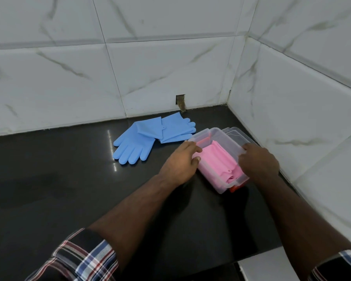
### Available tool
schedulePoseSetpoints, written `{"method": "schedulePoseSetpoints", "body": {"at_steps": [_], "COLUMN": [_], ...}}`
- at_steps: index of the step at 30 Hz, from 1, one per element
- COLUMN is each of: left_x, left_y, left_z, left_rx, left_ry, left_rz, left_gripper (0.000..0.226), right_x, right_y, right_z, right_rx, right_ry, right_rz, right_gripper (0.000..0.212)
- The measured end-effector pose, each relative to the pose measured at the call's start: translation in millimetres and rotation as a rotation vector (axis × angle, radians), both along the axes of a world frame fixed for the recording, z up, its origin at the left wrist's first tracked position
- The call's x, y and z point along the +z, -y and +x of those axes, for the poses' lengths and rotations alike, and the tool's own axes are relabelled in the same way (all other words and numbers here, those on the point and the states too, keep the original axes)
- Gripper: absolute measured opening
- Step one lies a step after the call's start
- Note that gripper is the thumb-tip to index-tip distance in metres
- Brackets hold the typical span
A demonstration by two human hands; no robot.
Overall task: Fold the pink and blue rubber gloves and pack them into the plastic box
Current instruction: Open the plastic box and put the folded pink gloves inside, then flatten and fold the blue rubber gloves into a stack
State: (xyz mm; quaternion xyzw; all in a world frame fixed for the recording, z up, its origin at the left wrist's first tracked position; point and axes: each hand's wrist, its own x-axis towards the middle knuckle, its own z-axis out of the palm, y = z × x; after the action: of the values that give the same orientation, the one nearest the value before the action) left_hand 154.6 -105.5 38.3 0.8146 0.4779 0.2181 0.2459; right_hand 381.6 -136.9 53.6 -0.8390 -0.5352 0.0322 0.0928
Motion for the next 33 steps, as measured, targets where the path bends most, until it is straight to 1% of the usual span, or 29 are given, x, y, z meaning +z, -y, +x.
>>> {"method": "schedulePoseSetpoints", "body": {"at_steps": [2, 4, 6, 7, 11, 13, 16, 19, 24, 26, 27, 28, 29, 31, 33], "left_x": [-1, -2, -6, -9, -26, -33, -41, -45, -50, -45, -39, -32, -25, -7, 17], "left_y": [-1, -4, -9, -11, -22, -26, -32, -38, -50, -53, -53, -53, -52, -52, -53], "left_z": [-8, -22, -39, -48, -91, -113, -137, -150, -161, -163, -164, -164, -163, -165, -167], "left_rx": [0.018, 0.066, 0.119, 0.142, 0.265, 0.323, 0.379, 0.382, 0.339, 0.342, 0.359, 0.396, 0.446, 0.529, 0.556], "left_ry": [-0.003, -0.012, -0.033, -0.052, -0.165, -0.237, -0.382, -0.424, -0.559, -0.605, -0.591, -0.539, -0.444, -0.165, 0.099], "left_rz": [0.015, 0.011, 0.002, 0.002, -0.009, 0.02, -0.011, -0.116, 0.004, 0.029, 0.058, 0.099, 0.126, 0.105, 0.027], "left_gripper": [0.033, 0.034, 0.033, 0.032, 0.033, 0.034, 0.036, 0.039, 0.025, 0.026, 0.025, 0.022, 0.02, 0.022, 0.024], "right_x": [4, 12, 19, 22, 20, 11, 1, -8, -29, -31, -33, -34, -34, -33, -30], "right_y": [-3, -11, -21, -26, -39, -40, -37, -30, -20, -17, -16, -16, -16, -17, -19], "right_z": [-7, -23, -46, -61, -123, -148, -173, -187, -187, -184, -183, -182, -182, -182, -184], "right_rx": [0.018, 0.064, 0.158, 0.212, 0.369, 0.442, 0.514, 0.552, 0.556, 0.556, 0.557, 0.554, 0.543, 0.504, 0.482], "right_ry": [0.027, 0.049, 0.021, 0.003, -0.165, -0.201, -0.253, -0.322, -0.373, -0.378, -0.38, -0.387, -0.403, -0.472, -0.537], "right_rz": [0.005, 0.086, 0.162, 0.17, 0.154, 0.173, 0.114, -0.007, -0.1, -0.141, -0.153, -0.158, -0.159, -0.155, -0.137], "right_gripper": [0.027, 0.031, 0.034, 0.035, 0.04, 0.04, 0.037, 0.037, 0.031, 0.032, 0.034, 0.035, 0.037, 0.041, 0.049]}}
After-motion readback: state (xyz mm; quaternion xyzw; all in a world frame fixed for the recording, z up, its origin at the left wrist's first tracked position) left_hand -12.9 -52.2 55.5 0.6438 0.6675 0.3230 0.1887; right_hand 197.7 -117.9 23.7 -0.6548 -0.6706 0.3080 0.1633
